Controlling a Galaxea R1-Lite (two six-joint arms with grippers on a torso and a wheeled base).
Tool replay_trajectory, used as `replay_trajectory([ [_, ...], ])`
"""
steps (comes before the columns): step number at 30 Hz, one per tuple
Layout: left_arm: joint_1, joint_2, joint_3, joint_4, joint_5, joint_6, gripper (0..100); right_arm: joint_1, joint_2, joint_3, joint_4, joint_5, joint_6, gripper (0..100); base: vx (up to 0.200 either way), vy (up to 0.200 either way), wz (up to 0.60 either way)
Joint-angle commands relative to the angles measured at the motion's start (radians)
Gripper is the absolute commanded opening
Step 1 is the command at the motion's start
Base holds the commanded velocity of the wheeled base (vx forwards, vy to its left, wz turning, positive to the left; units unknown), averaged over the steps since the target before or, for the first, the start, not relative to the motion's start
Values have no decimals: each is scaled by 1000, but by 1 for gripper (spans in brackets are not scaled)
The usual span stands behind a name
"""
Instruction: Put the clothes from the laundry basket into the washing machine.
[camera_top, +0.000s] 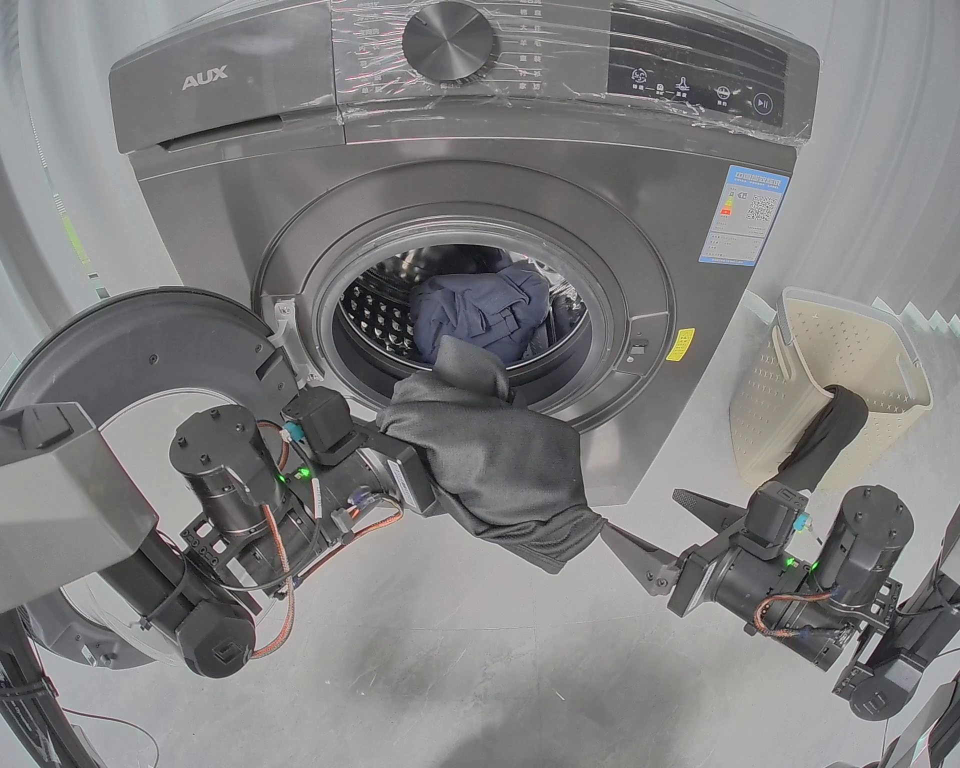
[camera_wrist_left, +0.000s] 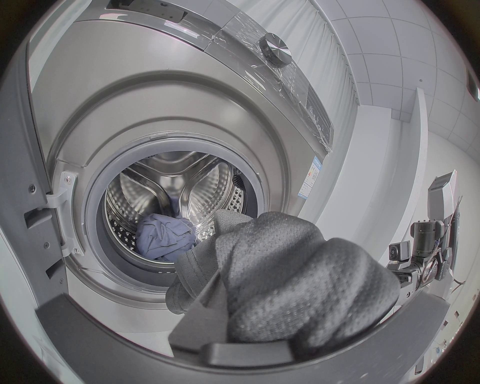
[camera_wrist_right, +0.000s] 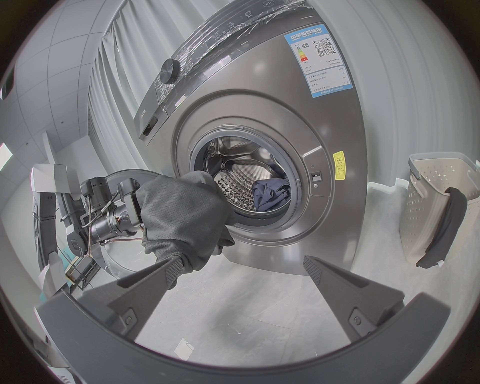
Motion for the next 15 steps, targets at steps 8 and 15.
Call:
replay_trajectory([
  [8,-1,-9,5,0,2,0,0,1,2,-8,-1,0,1,100,0,0,0],
  [15,-1,-9,5,0,3,0,0,1,0,-9,-1,-2,1,100,0,0,0],
])
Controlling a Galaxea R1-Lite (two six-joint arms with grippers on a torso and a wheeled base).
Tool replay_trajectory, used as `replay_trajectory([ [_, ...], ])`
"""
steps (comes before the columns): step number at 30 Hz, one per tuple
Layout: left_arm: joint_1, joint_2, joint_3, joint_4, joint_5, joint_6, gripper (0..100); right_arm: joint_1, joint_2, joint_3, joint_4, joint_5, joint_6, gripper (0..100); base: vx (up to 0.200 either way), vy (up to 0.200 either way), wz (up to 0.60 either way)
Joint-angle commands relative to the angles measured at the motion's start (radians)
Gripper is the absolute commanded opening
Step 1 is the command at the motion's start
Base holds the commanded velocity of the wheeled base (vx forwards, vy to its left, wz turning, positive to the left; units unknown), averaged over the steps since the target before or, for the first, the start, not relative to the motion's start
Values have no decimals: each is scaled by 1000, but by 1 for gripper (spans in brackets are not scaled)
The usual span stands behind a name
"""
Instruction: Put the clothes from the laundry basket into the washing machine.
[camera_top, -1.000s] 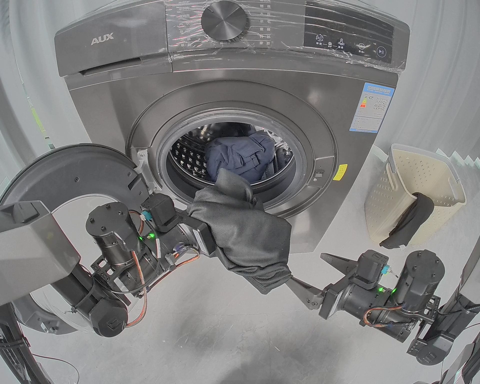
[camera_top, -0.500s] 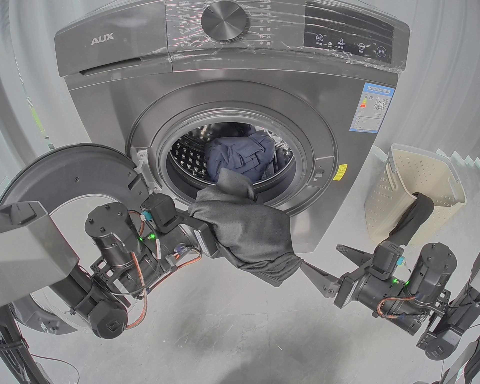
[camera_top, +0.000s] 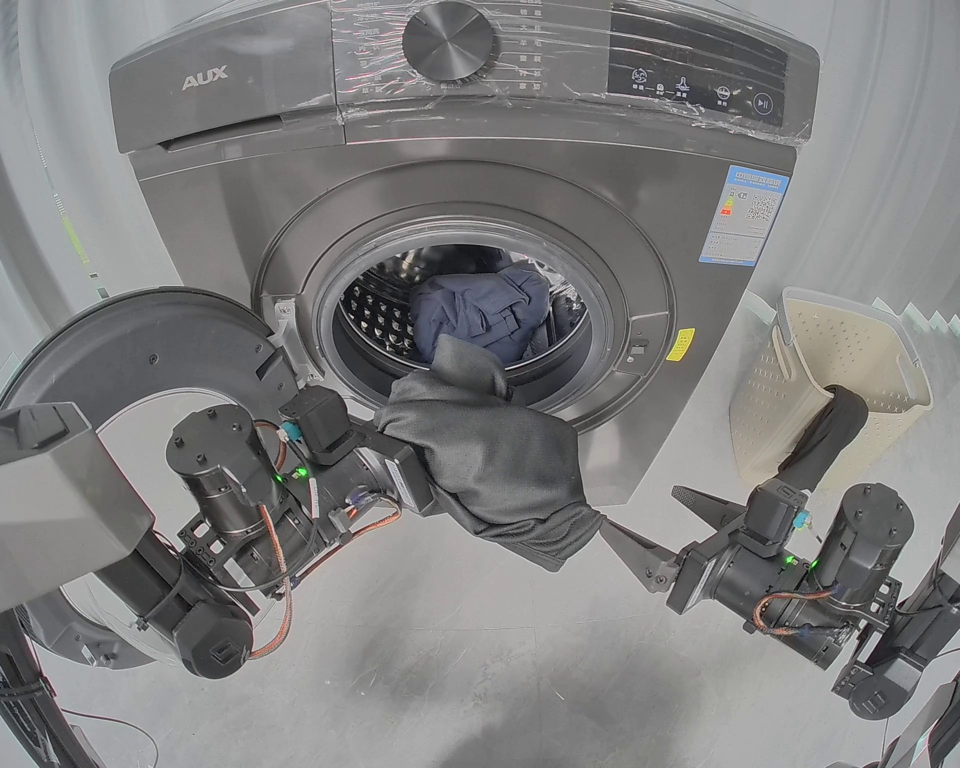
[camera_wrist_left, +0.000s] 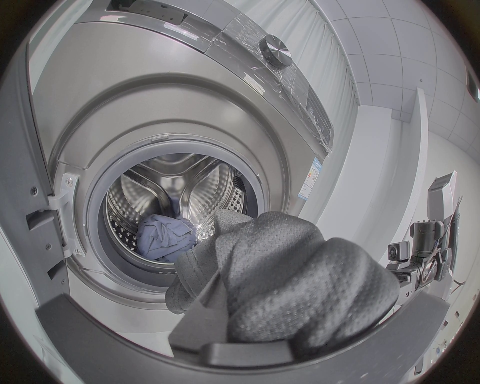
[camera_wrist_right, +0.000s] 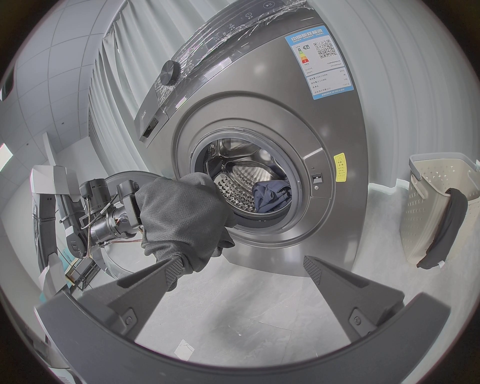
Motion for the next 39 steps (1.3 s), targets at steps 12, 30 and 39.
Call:
replay_trajectory([
  [12,0,-1,-4,0,0,-1,0,1,1,-2,-1,0,0,100,0,0,0],
  [30,-6,11,8,0,-3,-1,0,-2,29,-26,-1,-3,-2,100,0,0,0],
  [39,-6,8,10,0,-1,-1,0,-9,29,-23,-1,-3,-2,100,0,0,0],
])
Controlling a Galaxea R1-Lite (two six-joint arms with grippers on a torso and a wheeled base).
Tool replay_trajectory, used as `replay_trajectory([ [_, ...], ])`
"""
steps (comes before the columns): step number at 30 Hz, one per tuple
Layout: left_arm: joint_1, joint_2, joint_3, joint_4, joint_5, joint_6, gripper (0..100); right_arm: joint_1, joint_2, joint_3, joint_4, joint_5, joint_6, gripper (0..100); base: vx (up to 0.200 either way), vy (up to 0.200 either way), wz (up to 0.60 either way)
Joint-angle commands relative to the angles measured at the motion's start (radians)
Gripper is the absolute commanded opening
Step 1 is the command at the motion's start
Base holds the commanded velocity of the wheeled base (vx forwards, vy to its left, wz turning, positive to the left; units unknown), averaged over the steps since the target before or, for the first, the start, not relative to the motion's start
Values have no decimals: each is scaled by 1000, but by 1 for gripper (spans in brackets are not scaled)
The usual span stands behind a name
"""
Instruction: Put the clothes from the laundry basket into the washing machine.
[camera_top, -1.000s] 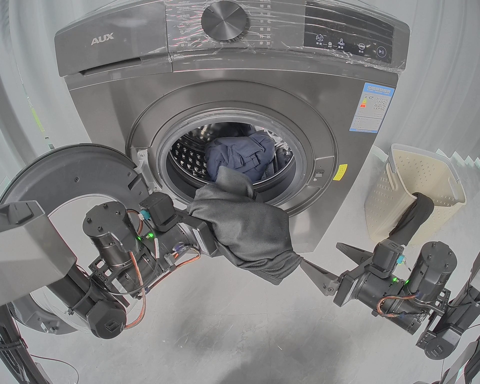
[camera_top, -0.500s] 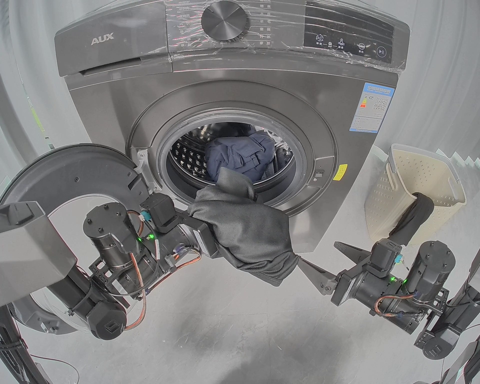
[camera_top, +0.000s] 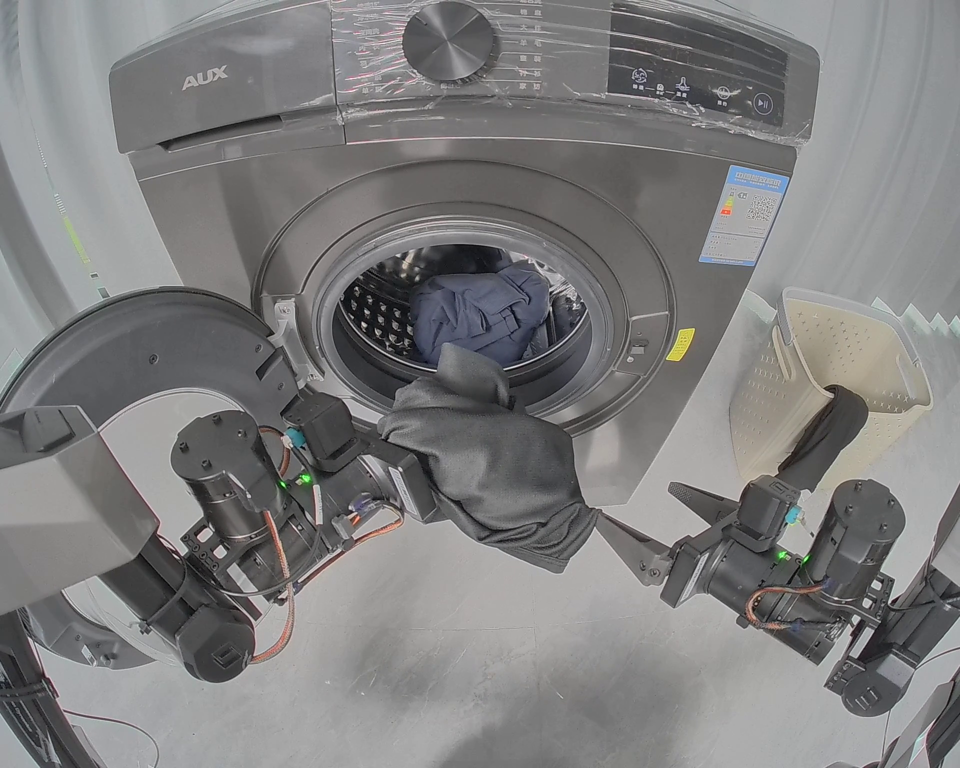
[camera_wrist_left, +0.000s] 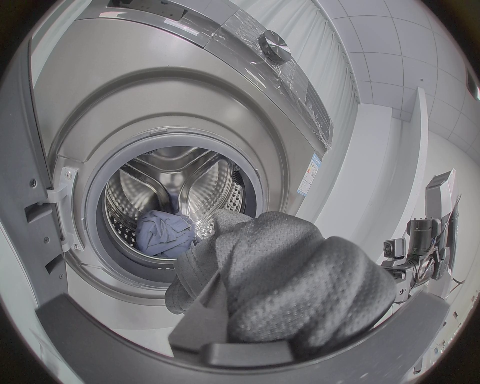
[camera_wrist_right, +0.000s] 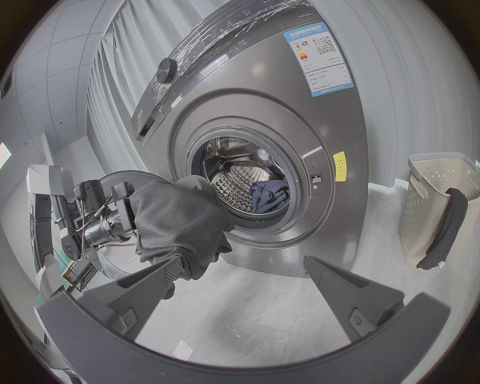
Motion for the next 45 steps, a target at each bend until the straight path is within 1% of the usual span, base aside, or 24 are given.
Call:
replay_trajectory([
  [1,0,1,0,-1,0,-1,0,-1,4,1,-1,0,0,100,0,0,0],
  [11,0,-7,11,-2,3,1,0,-1,4,7,-1,-1,0,100,0,0,0],
  [14,0,-8,36,-1,3,-1,0,-15,4,4,-1,-1,-2,100,0,0,0],
  [18,8,1,95,-4,0,-18,0,-16,4,-1,-1,-3,-6,100,0,0,0],
  [23,1,5,100,-1,59,-13,0,-18,4,-1,-1,-1,-2,100,0,0,0],
  [25,0,9,106,-2,69,-11,0,-18,4,-4,-1,-1,-3,100,0,0,0],
  [27,-6,12,98,-2,66,-13,0,-16,15,-5,-1,-1,-3,100,0,0,0],
  [34,-23,38,31,-1,62,-13,0,-7,41,-5,-1,-1,0,100,200,0,0],
  [41,-29,62,20,-2,63,-1,0,-5,52,-2,-1,-1,-2,100,200,0,0],
  [45,-32,62,22,-2,63,-1,0,-2,53,3,-1,-1,-2,100,200,0,0],
])
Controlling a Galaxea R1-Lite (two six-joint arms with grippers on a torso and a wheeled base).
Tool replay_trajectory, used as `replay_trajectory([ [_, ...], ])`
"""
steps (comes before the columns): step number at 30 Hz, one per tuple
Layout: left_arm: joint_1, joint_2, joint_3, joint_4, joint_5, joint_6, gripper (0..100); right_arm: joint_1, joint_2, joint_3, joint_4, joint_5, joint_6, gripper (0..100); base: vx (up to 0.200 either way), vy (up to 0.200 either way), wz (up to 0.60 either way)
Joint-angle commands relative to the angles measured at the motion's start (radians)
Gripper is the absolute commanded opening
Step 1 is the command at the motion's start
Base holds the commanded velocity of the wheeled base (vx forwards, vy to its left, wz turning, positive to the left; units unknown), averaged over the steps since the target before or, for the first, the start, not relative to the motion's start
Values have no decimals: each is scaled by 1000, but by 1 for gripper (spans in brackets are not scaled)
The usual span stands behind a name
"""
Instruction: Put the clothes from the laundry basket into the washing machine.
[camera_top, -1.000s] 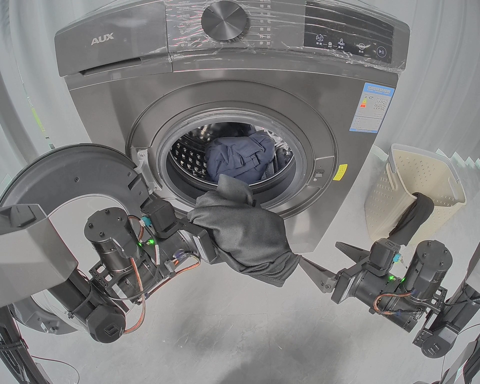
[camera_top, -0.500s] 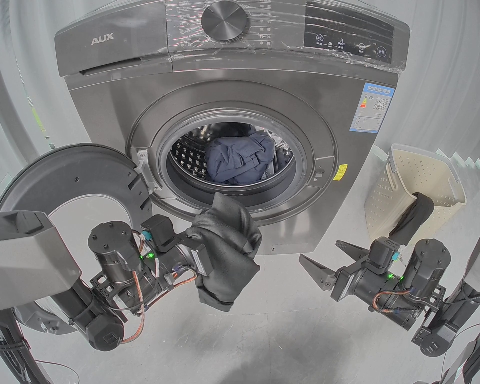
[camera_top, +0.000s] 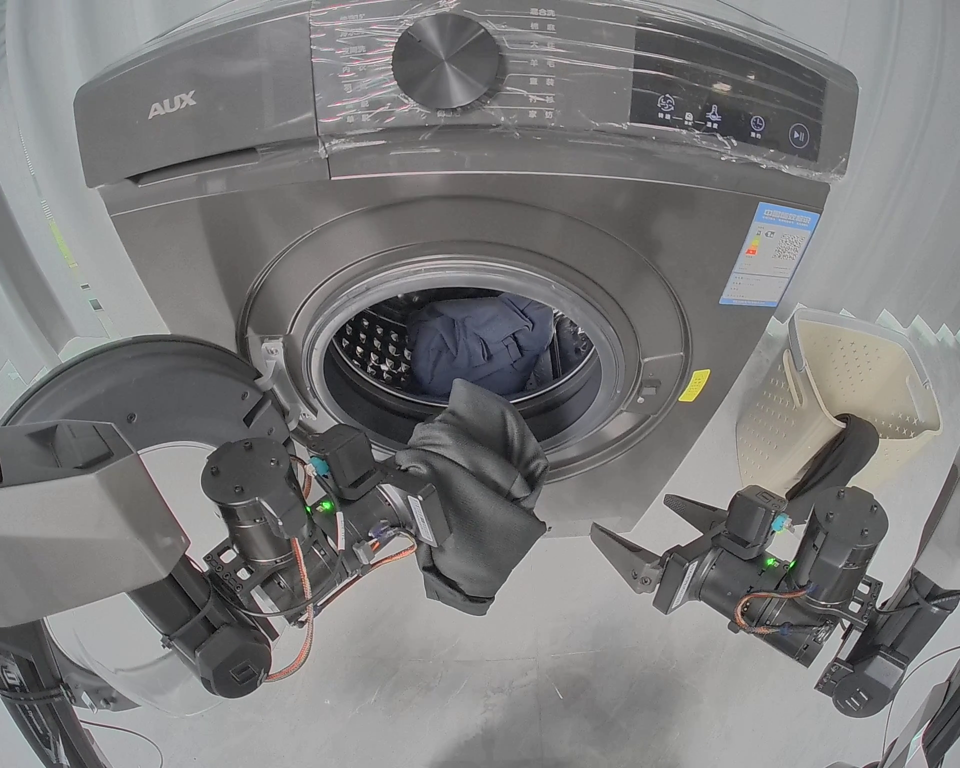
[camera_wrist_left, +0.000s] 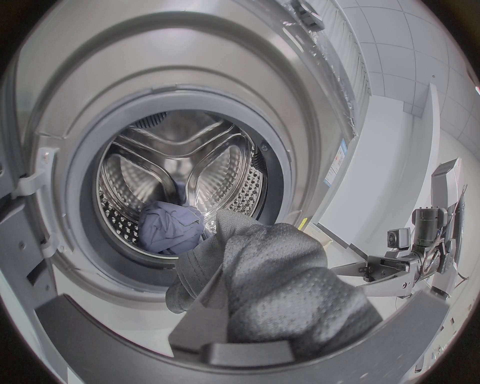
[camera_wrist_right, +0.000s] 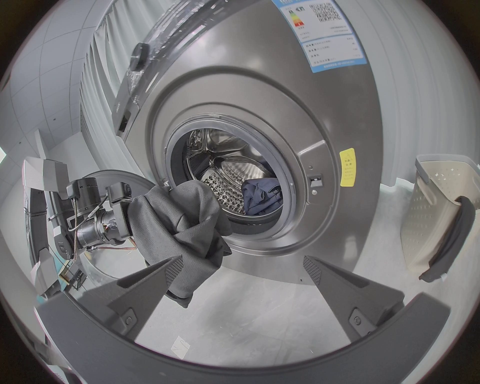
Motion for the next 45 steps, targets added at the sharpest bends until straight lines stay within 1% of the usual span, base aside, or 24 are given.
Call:
replay_trajectory([
  [1,-5,9,-2,-2,0,0,0,7,7,4,-1,0,0,100,200,0,0],
  [3,-15,11,-1,-2,1,-2,0,10,7,8,-1,0,0,100,200,0,0],
  [6,-27,28,-2,-2,4,1,0,13,7,8,-1,0,-1,100,0,0,0],
  [16,-35,40,-2,-3,10,3,0,12,4,23,-1,0,-1,100,0,0,0],
  [18,-41,48,4,-3,23,4,0,12,4,18,-1,0,-1,100,0,0,0],
  [19,-44,54,7,-5,37,9,0,12,5,15,-1,0,0,100,0,0,0],
  [22,-45,61,1,-5,81,9,0,5,7,8,-1,0,2,100,0,0,0],
  [23,-41,58,-2,-5,84,7,0,7,10,14,-2,0,3,100,0,0,0],
  [29,-5,40,-22,-3,76,-16,0,12,13,17,-2,-3,14,100,0,0,0],
  [33,-5,37,-30,-3,75,-16,0,13,4,27,-2,-5,23,100,0,0,0],
  [34,-7,35,-24,-3,75,-17,0,13,-13,31,-2,-15,25,100,0,0,0],
  [36,-13,41,-27,-3,75,-19,0,12,-35,27,-1,-23,29,100,0,0,0],
  [40,-13,49,-33,-3,73,-20,0,2,-52,24,-1,-23,37,100,0,0,0],
  [42,-18,71,-57,-2,64,-25,0,-2,-76,32,-1,-25,39,100,0,0,0],
  [45,-12,100,-108,-2,67,-26,0,-2,-85,37,-1,-26,40,100,0,0,0],
])
